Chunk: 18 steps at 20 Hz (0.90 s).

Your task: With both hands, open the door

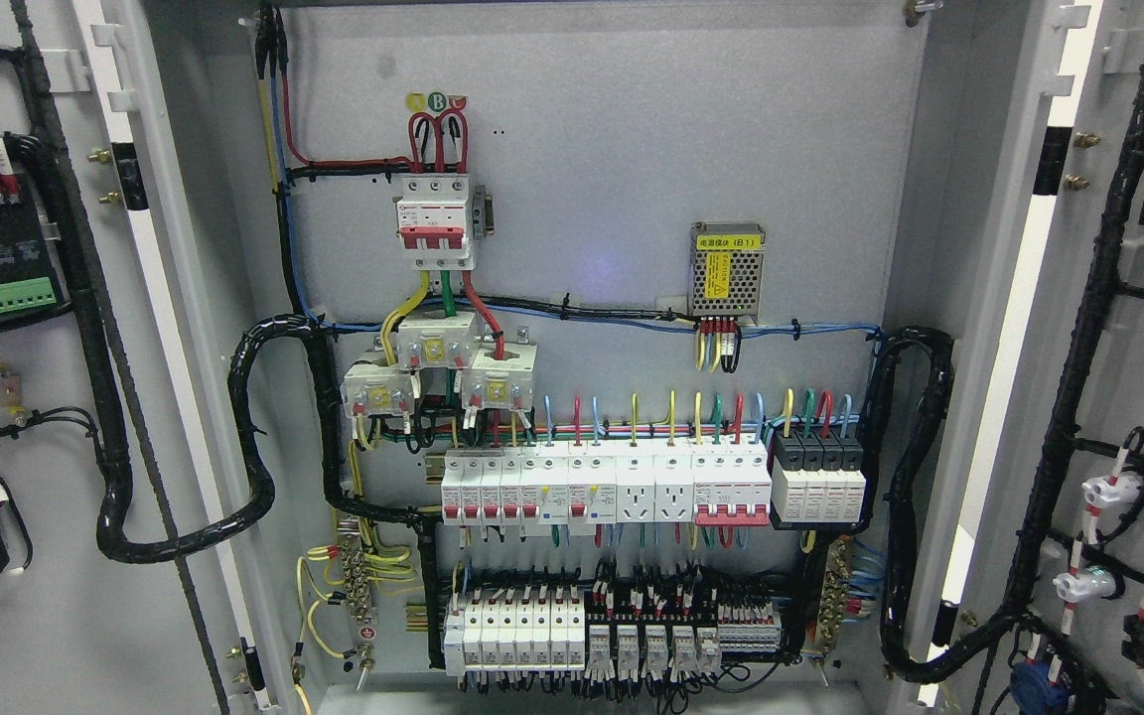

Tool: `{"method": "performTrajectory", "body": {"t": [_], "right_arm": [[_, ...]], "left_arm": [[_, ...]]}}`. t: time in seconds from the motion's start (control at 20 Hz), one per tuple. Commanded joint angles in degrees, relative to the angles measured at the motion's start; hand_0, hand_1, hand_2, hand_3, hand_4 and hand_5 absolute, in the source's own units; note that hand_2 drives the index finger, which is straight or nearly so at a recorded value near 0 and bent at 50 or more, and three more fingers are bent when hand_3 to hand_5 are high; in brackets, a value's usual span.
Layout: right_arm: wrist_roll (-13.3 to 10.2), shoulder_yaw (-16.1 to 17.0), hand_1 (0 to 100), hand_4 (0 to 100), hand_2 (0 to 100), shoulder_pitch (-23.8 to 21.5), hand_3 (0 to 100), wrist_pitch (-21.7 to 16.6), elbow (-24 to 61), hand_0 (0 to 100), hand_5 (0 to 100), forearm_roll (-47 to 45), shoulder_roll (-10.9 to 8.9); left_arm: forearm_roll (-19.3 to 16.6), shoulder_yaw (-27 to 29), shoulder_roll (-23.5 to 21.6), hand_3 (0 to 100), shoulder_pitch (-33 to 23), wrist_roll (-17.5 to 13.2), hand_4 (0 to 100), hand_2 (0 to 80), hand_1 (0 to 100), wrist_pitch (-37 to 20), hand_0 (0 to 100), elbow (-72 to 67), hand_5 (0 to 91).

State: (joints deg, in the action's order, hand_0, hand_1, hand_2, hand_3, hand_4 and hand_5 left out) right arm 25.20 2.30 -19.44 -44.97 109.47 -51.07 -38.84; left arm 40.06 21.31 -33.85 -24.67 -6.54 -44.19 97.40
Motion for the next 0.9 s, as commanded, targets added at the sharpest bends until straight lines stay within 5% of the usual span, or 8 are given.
{"method": "performTrajectory", "body": {"t": [0.0, 0.3, 0.7, 0.85], "right_arm": [[-0.07, -7.57, 0, 0, 0, 0.10, 0, -7.94, 1.62, 11, 0, 0.70, 2.09], [-0.15, -13.98, 0, 0, 0, 0.19, 0, -7.94, 1.36, 11, 0, 7.38, 4.64], [-0.07, -21.37, 0, 0, 0, -2.00, 0, -7.94, -0.05, 11, 0, 11.77, 7.90], [0.02, -23.92, 0, 0, 0, -4.55, 0, -7.94, -0.22, 11, 0, 13.10, 8.51]], "left_arm": [[-2.96, -6.36, 0.81, 0, -2.57, -0.05, 3, 0.0, 0, -10.90, 0, 5.61, 0.0], [-13.58, -14.26, 5.10, 0, -6.53, 0.04, 3, 0.0, 0, -20.93, 0, 5.09, 0.0], [-31.86, -22.27, 15.65, 0, -12.68, -0.05, 3, 0.0, 0, -27.17, 0, -2.54, 0.0], [-36.00, -24.20, 17.76, 0, -12.95, -0.05, 3, 0.0, 0, -27.88, 0, -7.12, 0.0]]}}
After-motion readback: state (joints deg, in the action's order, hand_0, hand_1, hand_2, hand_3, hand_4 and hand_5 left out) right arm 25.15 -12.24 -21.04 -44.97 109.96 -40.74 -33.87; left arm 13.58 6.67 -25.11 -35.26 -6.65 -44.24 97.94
